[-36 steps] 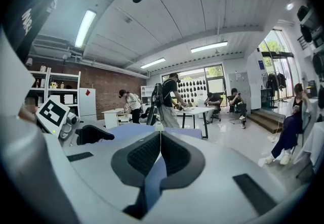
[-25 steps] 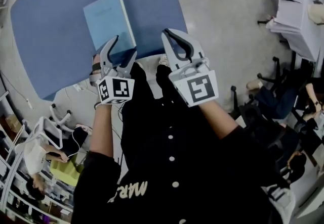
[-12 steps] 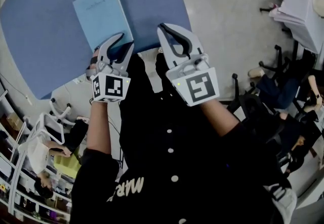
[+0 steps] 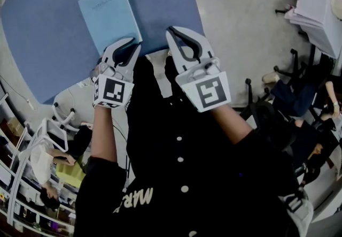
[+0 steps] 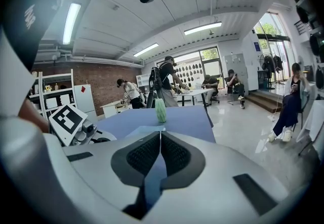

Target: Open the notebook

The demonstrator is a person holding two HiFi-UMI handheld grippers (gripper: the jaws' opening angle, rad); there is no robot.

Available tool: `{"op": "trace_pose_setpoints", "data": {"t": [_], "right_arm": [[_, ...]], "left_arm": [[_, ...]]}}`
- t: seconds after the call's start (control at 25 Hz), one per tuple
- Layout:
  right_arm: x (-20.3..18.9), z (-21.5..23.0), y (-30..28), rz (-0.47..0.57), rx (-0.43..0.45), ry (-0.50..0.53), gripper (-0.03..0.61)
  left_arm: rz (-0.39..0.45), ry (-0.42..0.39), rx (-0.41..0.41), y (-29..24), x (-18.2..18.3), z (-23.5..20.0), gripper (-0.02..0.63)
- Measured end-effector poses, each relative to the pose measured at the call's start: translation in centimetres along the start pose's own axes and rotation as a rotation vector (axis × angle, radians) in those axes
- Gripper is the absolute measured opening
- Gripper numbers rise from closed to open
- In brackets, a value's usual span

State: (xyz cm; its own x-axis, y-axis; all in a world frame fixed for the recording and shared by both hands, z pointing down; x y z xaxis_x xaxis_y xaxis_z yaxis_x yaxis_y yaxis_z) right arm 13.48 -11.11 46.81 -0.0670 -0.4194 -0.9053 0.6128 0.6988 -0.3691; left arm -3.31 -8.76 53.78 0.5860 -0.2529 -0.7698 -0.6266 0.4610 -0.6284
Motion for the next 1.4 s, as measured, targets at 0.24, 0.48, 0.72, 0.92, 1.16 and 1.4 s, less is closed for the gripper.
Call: {"op": "trace_pose_setpoints", "data": {"t": [0.24,0.48,0.72,0.92,1.16,1.4], "right_arm": [[-0.1,-0.1,0.2,-0.002,0.004,-0.002,0.008],[0.5,-0.6,0.3,-0.005,0.014,0.005,0.008],[2.2,-1.4,0.8,0.015,0.037,0.038,0.008],[3.3,-2.3,0.1,0.018,0.05,0.06,0.008],[4.4,-3.6,-0.9,0.025,0.058,0.083,0.009],[5.3,-5.1,-2.3,0.02,0.07,0.1,0.009]], "left_arm": [[-0.009,-0.017,0.029,0.0,0.0,0.4,0.044],[0.017,0.077,0.149,1.4,1.0,0.8,0.025],[0.141,0.373,0.225,4.0,1.9,0.6,0.02],[0.285,0.569,0.234,5.1,1.7,-0.3,0.02],[0.415,0.726,0.323,7.6,0.9,-0.9,0.02],[0.613,0.912,0.461,11.9,-0.4,-1.5,0.02]]}}
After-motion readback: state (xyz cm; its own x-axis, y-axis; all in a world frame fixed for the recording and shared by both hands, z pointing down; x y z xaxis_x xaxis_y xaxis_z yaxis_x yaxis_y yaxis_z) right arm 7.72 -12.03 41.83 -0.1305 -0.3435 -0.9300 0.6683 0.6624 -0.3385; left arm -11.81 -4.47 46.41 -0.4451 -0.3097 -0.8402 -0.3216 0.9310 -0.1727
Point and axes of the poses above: the fingertips, and each gripper's own axes: y backward along the fingers, z to its right, x out of its top, the point moved 7 cm from there along y, backward along the fingers, and after that the axes turned 3 degrees about -y, right-handed, at the moved point
